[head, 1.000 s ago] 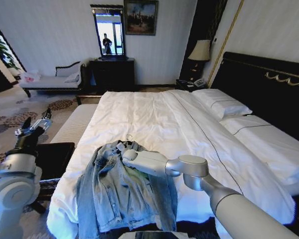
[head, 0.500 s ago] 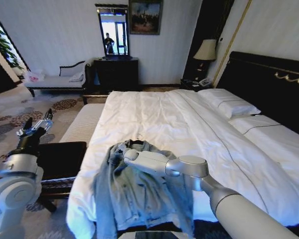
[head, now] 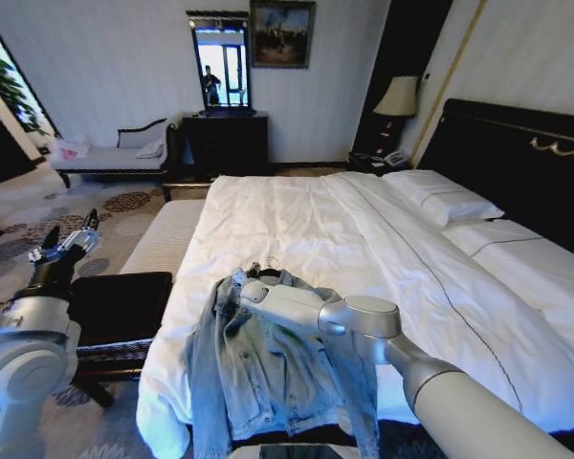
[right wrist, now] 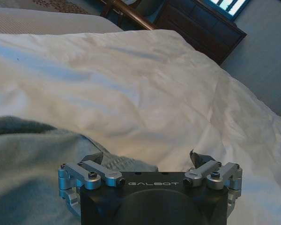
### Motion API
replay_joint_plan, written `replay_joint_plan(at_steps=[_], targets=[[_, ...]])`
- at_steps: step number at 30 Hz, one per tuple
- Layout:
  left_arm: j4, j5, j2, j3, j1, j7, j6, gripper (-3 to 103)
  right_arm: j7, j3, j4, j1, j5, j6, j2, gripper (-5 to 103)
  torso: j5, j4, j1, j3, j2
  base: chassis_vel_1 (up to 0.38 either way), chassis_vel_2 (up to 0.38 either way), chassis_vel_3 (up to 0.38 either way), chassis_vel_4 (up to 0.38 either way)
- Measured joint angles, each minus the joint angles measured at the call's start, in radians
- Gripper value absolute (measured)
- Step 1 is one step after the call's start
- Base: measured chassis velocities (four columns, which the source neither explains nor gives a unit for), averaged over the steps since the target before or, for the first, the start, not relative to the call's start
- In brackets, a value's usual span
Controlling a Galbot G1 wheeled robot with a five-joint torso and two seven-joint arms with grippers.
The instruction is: Pick up the clothes from the bed and hang them on the clothes hanger.
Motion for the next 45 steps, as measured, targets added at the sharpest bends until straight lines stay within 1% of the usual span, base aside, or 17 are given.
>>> replay_joint_plan(at_steps=[1,3,4,5,8,12,23,27,29,34,37,40,43,44,45], targets=[[0.002,-0.001,0.001,-0.002,0.000,0.000,0.000,100,0.001,0.002,0.002,0.005,0.003,-0.013,0.000,100,-0.0004,0.0008,0.000,0.000,0.000,0.000,0.000,0.000,0.000],[0.003,-0.002,0.002,-0.004,-0.001,-0.001,-0.001,100,0.000,0.003,-0.006,0.008,0.004,-0.038,0.001,100,-0.0005,0.0013,0.000,0.000,0.000,0.000,0.000,0.000,0.000],[0.003,-0.002,0.002,-0.004,-0.001,-0.001,-0.001,100,0.000,0.003,-0.006,0.008,0.004,-0.038,0.001,100,-0.0005,0.0013,0.000,0.000,0.000,0.000,0.000,0.000,0.000],[0.003,-0.002,0.002,-0.004,-0.001,-0.001,-0.001,100,0.000,0.003,-0.018,0.008,0.004,-0.055,0.001,100,-0.0005,0.0013,-0.001,0.000,0.000,0.000,0.000,0.000,0.000],[0.005,-0.002,0.004,-0.003,-0.003,-0.001,-0.001,100,-0.001,0.009,-0.052,0.001,-0.006,-0.078,0.001,100,-0.0004,0.0004,-0.001,0.000,0.000,0.000,0.000,0.000,0.000],[0.011,-0.002,0.007,-0.002,-0.004,-0.001,-0.002,100,-0.003,0.021,-0.077,-0.008,-0.026,-0.084,0.000,100,-0.0004,0.0000,-0.001,0.000,0.000,0.000,0.000,0.000,0.000],[0.016,0.003,0.013,0.010,-0.012,-0.002,-0.002,100,-0.014,0.066,-0.113,-0.011,-0.055,-0.086,-0.033,100,-0.0002,0.0005,-0.001,0.000,0.000,0.000,0.000,0.000,0.000],[0.019,0.004,0.015,0.008,-0.013,-0.002,-0.002,100,-0.017,0.068,-0.083,-0.011,-0.027,-0.091,-0.067,100,-0.0002,0.0003,-0.001,0.000,0.000,0.000,0.000,0.000,0.000],[0.020,0.011,0.013,0.015,-0.014,-0.002,-0.001,100,-0.018,0.061,-0.048,-0.015,0.008,-0.113,-0.095,100,-0.0002,0.0002,0.000,0.000,0.000,0.000,0.000,0.000,0.000],[0.020,0.024,0.008,0.030,-0.016,-0.002,0.000,100,-0.022,0.056,-0.032,-0.029,0.027,-0.139,-0.115,100,-0.0002,0.0003,-0.001,0.000,0.000,0.000,0.000,0.000,0.000],[0.020,0.027,0.006,0.034,-0.018,-0.002,0.000,100,-0.030,0.058,-0.062,-0.036,0.012,-0.136,-0.106,100,-0.0003,0.0004,-0.001,0.000,0.000,0.000,0.000,0.000,0.000],[0.020,0.031,0.002,0.038,-0.019,-0.002,0.001,100,-0.044,0.073,-0.131,-0.047,-0.043,-0.101,-0.072,100,-0.0003,0.0004,-0.001,0.000,0.000,0.000,0.000,0.000,0.000],[0.019,0.034,0.000,0.038,-0.017,-0.002,0.001,100,-0.049,0.081,-0.175,-0.052,-0.073,-0.095,-0.048,100,-0.0003,0.0005,-0.001,0.000,0.000,0.000,0.000,0.000,0.000],[0.018,0.034,-0.001,0.038,-0.016,-0.002,0.001,100,-0.049,0.082,-0.186,-0.054,-0.078,-0.097,-0.040,102,-0.0003,0.0005,-0.001,0.000,0.000,0.000,0.000,0.000,0.000],[0.018,0.034,-0.002,0.038,-0.016,-0.002,0.001,100,-0.052,0.083,-0.199,-0.055,-0.085,-0.097,-0.032,99,-0.0003,0.0005,-0.001,0.000,0.000,0.000,0.000,0.000,0.000]])
